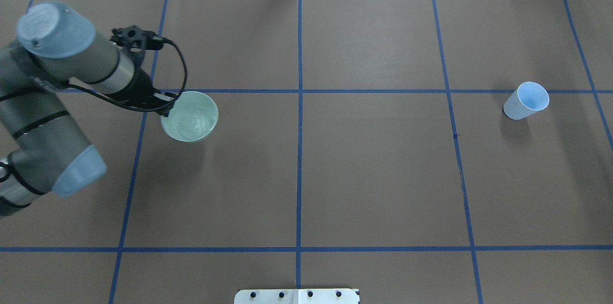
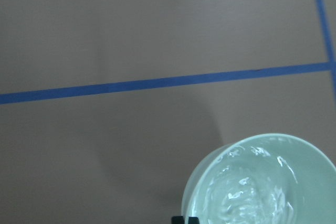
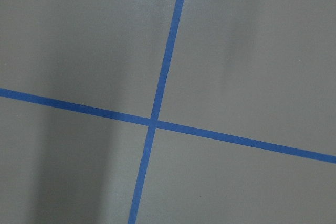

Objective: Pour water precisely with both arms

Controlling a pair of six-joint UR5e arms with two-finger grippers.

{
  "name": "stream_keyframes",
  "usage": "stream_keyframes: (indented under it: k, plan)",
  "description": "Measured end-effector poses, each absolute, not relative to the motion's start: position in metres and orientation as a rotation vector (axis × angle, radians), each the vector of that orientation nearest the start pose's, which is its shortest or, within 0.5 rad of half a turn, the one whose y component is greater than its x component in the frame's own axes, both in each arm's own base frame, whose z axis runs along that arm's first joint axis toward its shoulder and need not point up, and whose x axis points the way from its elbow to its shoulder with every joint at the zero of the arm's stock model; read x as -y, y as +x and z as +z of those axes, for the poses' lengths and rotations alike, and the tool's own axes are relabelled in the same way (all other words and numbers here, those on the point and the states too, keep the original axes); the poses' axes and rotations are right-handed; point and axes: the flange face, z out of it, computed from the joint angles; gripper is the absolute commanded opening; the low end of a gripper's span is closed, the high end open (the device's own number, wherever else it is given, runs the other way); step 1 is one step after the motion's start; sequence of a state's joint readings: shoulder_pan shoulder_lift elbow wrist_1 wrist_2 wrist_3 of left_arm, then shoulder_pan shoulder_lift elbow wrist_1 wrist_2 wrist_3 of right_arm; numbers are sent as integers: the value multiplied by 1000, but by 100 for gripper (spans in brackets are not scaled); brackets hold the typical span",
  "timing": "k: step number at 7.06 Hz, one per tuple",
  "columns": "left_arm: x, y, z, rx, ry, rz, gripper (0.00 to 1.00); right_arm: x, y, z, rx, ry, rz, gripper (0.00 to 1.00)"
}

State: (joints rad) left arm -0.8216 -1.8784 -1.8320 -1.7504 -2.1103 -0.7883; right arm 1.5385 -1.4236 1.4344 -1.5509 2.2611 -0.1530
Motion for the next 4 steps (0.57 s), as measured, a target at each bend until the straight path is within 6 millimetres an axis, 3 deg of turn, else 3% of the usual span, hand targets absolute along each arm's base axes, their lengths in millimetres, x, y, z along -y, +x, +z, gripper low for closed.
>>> stream_keyframes:
  k: [2,4]
  plan:
    - [485,260,429,-845,189,257,0,559,52,652,689,72,-187,100]
    - [490,215,483,-804,201,334,0,559,52,651,690,72,-186,100]
